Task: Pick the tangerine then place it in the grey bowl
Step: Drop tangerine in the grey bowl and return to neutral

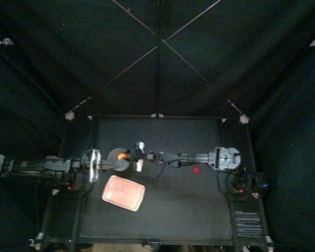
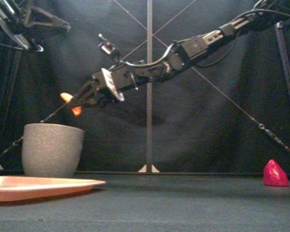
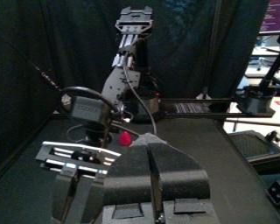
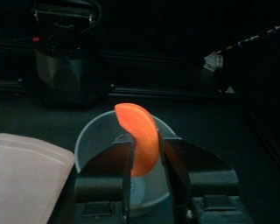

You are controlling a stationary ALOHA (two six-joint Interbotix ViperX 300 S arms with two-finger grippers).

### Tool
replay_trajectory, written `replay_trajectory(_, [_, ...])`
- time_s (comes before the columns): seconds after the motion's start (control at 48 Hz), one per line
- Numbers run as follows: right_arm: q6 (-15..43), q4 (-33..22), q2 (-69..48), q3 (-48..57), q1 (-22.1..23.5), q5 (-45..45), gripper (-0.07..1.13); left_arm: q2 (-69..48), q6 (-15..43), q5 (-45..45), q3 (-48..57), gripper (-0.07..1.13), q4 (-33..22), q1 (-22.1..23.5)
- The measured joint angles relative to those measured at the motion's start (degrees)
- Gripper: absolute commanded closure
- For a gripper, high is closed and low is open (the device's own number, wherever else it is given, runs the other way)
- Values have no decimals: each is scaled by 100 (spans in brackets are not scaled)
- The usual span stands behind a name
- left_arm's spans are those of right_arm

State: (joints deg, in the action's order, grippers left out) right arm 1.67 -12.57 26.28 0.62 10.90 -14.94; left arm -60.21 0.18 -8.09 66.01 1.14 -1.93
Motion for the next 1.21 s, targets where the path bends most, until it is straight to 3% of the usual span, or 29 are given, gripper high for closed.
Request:
replay_trajectory(0.208, [9, 237, 343, -334, -9, 9, 32, 0, 0, 0, 35, 104, 0, 0])
replay_trajectory(0.708, [9, 299, 343, -264, -35, 132, 30, 0, 0, -97, 35, 104, 9, 0])
replay_trajectory(0.917, [0, 316, -378, 466, -105, 70, 30, 0, 0, -97, 79, 104, 9, 0])
replay_trajectory(1.208, [9, 554, -1951, 2312, -220, -659, 31, 0, 0, -105, 114, 104, 9, 0])
